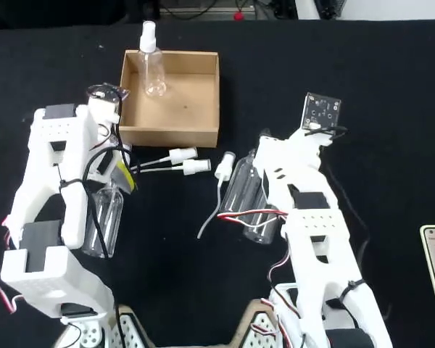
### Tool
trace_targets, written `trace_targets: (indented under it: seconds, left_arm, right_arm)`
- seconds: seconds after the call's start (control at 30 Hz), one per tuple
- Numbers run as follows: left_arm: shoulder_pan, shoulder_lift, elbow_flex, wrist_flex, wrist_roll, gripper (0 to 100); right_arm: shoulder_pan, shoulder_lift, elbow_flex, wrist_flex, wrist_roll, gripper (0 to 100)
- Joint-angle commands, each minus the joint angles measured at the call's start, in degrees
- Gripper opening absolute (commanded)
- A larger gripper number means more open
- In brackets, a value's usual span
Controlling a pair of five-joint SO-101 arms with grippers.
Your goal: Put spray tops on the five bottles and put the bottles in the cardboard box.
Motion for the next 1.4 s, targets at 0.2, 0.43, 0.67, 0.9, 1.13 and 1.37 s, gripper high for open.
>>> trace_targets:
  seconds: [0.2,0.43,0.67,0.9,1.13,1.37]
  left_arm:
    - [-3.6,-0.5,2.2,-0.8,-0.3,32]
    - [-3.3,-0.4,5.1,-2.4,-0.3,32]
    - [-3.4,0.1,8.4,-6.5,-0.4,32]
    - [-3.5,0.1,12.0,-12.8,-0.4,32]
    - [-2.9,-0.4,12.2,-13.3,-0.4,24]
    - [-1.3,-0.5,14.6,-13.0,-3.3,19]
  right_arm:
    - [0.9,-0.3,-2.7,-1.2,-0.4,19.4]
    - [0.9,-0.3,-2.7,-1.2,-0.4,19.4]
    - [0.9,-0.3,-2.7,-1.2,-0.4,19.4]
    - [0.9,-0.3,-2.7,-1.2,-0.4,19.4]
    - [1.0,-0.3,-2.7,-1.2,-0.4,19.4]
    - [1.0,-0.3,-2.7,-1.2,-0.4,19.4]
